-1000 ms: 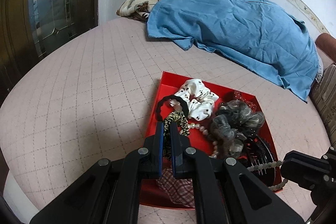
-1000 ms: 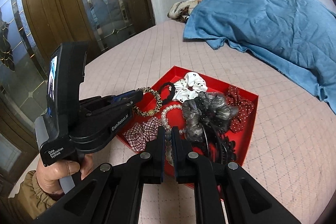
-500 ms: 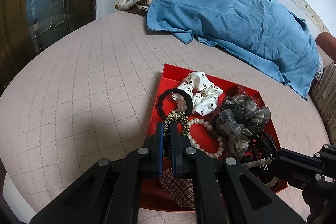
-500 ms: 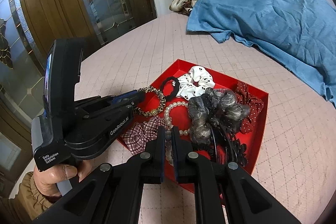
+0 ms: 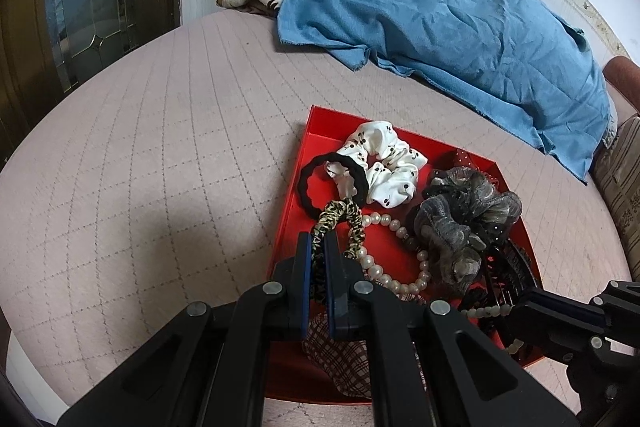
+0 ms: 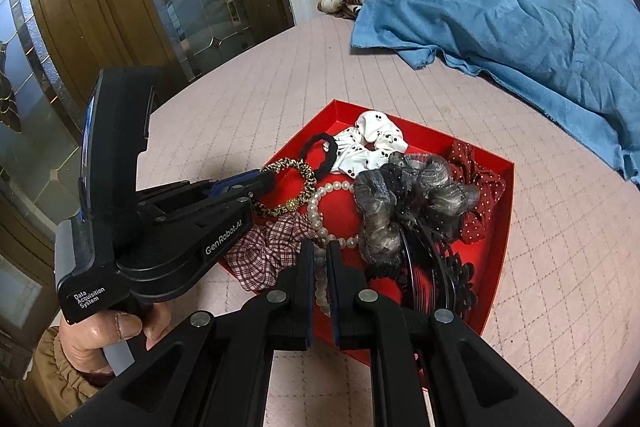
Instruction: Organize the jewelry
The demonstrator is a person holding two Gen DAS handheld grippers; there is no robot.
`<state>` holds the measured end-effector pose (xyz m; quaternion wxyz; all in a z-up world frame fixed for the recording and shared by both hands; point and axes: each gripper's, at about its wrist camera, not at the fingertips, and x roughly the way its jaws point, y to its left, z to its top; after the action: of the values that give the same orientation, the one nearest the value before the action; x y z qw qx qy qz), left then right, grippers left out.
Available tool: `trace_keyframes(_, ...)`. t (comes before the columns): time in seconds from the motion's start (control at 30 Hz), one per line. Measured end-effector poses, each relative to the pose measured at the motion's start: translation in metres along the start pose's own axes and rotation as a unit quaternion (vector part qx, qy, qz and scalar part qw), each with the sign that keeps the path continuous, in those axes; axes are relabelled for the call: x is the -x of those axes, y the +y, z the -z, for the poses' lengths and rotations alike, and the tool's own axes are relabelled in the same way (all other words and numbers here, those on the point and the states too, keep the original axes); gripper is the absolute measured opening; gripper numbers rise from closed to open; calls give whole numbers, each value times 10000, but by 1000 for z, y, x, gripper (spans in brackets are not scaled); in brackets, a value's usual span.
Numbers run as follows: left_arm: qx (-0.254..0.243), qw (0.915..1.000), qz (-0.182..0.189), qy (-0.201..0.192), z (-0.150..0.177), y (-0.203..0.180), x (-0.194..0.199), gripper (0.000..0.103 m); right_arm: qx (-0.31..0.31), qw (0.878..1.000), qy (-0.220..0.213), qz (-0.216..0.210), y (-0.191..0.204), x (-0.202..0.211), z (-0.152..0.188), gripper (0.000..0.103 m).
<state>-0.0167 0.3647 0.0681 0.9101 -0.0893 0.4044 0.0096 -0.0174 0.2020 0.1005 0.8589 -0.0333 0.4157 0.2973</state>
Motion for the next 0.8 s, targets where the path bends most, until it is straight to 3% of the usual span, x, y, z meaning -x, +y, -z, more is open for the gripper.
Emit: trace_keyframes(0.8, -88, 9998, -69, 182, 5, -3, -9, 6, -211, 9991, 364, 79, -17, -25, 20, 8)
